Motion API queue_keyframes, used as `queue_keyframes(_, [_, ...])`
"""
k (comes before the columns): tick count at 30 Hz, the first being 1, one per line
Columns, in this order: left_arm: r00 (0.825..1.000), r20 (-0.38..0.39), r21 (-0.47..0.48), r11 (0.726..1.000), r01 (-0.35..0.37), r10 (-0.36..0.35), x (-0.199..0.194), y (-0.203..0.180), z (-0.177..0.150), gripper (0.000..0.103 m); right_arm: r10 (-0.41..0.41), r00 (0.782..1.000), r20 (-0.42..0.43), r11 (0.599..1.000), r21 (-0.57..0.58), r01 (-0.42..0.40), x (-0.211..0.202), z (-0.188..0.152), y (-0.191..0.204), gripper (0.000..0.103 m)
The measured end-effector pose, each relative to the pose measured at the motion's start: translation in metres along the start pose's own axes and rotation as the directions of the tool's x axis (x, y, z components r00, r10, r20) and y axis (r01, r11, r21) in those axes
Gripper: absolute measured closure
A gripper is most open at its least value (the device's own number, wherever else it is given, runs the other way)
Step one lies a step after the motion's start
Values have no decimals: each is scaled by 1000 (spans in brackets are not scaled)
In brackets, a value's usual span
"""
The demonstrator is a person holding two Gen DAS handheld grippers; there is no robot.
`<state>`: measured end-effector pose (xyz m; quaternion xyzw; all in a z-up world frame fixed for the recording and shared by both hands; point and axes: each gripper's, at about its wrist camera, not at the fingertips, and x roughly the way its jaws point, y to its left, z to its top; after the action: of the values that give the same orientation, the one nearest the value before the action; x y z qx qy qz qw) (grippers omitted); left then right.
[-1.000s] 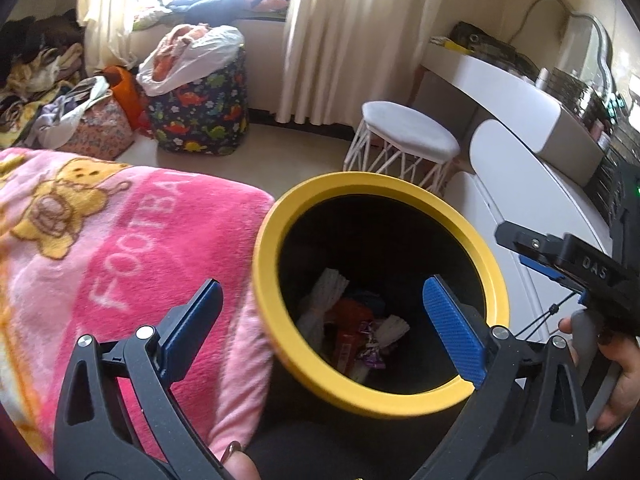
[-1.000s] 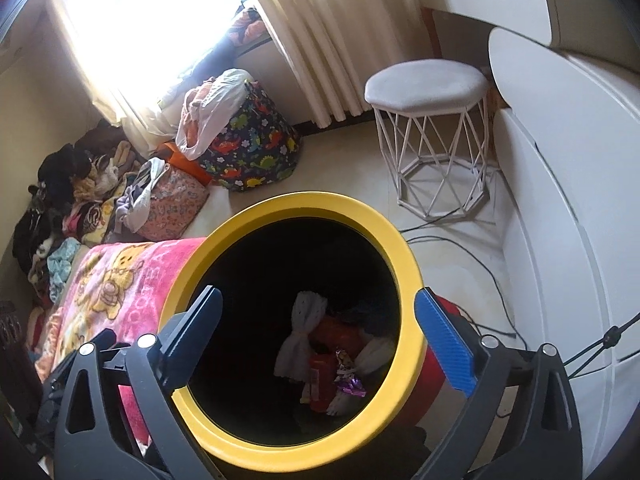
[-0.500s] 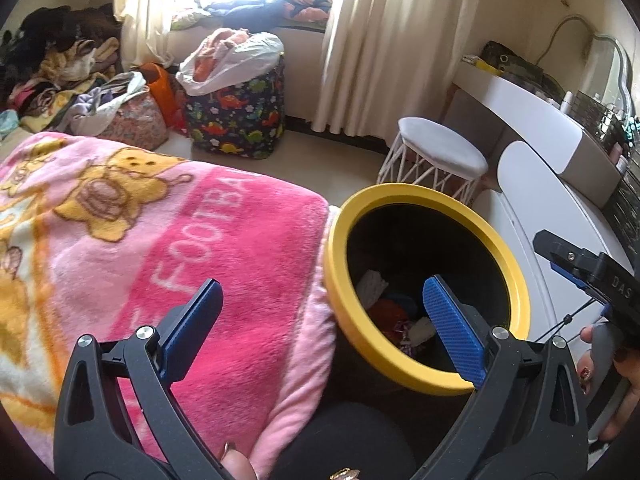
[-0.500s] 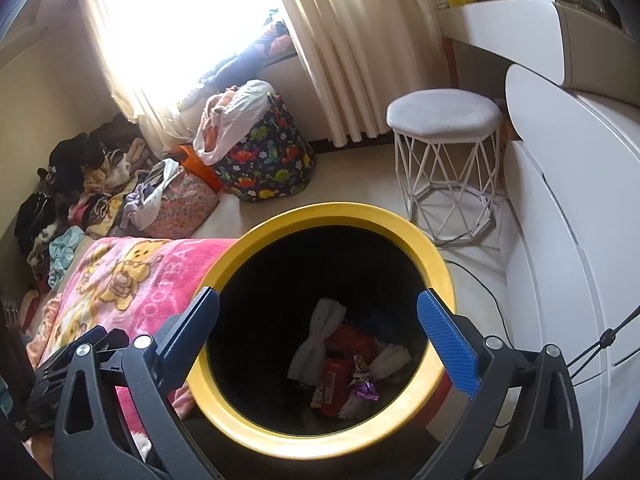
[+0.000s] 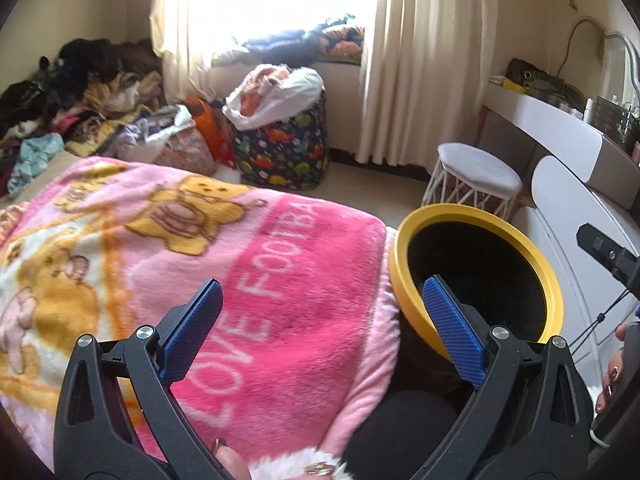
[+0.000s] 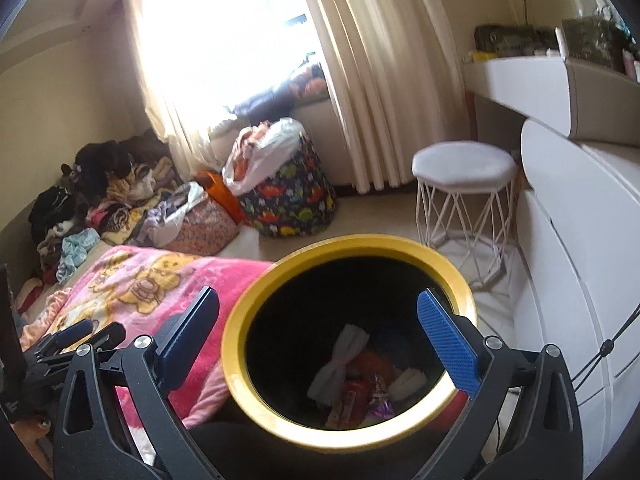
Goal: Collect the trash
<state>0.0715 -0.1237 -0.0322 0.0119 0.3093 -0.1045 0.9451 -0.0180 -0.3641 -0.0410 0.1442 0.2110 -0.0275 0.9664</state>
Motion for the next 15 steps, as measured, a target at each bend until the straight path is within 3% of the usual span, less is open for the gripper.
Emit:
queue_keyframes(9, [984,153,-10,996,-85,86,-40,13,-14,11,-13,972,233,999,-39,23,-35,-15,16,6])
queue_keyframes(15, [977,195,-8,996,-92,91,-53,15,-20,11,4,956,294,998,-61,14,-46,-25,23,6])
